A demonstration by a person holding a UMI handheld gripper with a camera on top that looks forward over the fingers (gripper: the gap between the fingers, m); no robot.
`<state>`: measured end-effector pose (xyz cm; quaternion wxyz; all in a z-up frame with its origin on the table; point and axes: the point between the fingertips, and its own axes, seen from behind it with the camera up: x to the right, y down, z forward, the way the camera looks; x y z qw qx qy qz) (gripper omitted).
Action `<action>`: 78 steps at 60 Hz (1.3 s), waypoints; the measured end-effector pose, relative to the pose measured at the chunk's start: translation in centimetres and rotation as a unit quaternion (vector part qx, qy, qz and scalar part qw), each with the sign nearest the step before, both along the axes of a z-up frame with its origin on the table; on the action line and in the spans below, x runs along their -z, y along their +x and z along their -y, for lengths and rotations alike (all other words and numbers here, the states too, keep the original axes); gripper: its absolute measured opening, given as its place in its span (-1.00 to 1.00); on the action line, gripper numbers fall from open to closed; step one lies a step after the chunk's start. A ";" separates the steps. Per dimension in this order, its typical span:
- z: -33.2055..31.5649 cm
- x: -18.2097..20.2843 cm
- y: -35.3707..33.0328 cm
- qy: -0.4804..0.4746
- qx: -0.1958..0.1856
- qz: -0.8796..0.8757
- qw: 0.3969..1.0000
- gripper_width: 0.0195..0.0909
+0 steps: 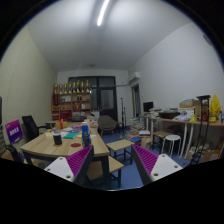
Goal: Pour water
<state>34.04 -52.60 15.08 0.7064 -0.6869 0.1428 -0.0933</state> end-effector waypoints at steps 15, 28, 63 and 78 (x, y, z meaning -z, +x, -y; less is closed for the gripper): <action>0.1 -0.1 1.8 0.001 0.005 0.005 1.000 0.77; -4.5 -0.3 2.8 -0.002 -0.004 0.034 0.999 0.77; -38.9 3.8 -6.2 -0.021 -0.084 0.051 0.995 0.73; -47.3 7.4 -3.9 -0.053 -0.028 0.023 0.998 0.46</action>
